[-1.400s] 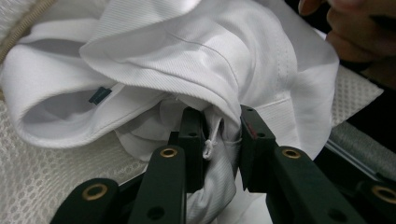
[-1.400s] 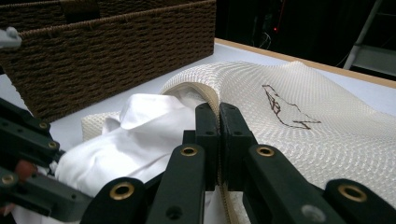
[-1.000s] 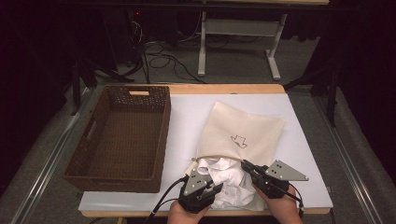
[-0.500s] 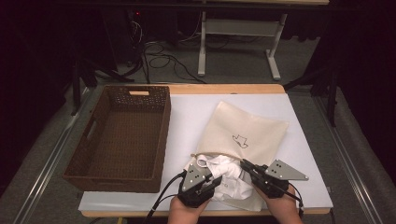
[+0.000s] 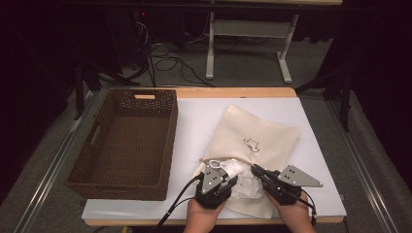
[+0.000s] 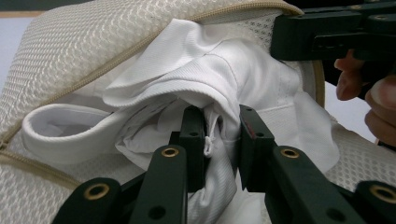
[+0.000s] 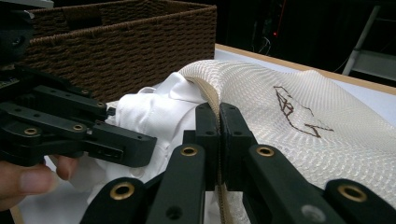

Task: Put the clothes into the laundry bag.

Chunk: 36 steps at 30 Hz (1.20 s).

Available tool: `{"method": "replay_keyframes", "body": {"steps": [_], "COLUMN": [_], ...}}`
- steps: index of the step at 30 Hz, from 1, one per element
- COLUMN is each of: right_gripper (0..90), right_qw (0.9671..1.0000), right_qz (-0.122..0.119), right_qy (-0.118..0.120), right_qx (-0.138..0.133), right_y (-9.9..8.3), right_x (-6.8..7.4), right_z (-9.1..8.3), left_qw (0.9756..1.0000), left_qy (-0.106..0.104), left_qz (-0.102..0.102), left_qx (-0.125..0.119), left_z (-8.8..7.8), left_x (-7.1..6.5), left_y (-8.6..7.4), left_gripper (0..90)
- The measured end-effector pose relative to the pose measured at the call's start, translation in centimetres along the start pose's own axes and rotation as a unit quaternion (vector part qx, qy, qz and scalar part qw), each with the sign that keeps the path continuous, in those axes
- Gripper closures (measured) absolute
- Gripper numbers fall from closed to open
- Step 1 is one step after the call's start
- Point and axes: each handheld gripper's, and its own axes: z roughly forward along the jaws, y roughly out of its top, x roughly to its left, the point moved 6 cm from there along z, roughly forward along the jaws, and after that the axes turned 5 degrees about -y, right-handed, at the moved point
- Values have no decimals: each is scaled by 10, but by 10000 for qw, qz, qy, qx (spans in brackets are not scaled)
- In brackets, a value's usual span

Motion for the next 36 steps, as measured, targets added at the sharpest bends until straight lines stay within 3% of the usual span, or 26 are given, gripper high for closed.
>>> {"method": "replay_keyframes", "body": {"steps": [8, 23, 26, 29, 33, 36], "right_gripper": [888, 888, 888, 888, 888, 888], "right_qw": [10000, 10000, 10000, 9999, 10000, 10000], "right_qz": [7, 15, 26, 72, 45, 45], "right_qy": [19, 49, 33, 10, 16, 5], "right_qx": [-48, -67, -68, -81, -67, -43], "right_y": [1, 2, 1, 1, 1, 0], "right_x": [0, -1, -2, -3, -3, -2], "right_z": [-1, -3, -4, -5, -5, -4], "left_qw": [9997, 9994, 9997, 10000, 9995, 9984], "left_qy": [128, 254, 163, -45, 35, 288], "left_qz": [159, 168, 128, 17, 301, 475], "left_qx": [108, 142, 118, 42, 40, 64], "left_z": [12, 44, 41, 24, -7, -29], "left_x": [0, 3, 1, -5, -8, 3], "left_y": [4, 8, 7, 9, 12, 7], "left_gripper": [742, 692, 605, 468, 345, 304]}}
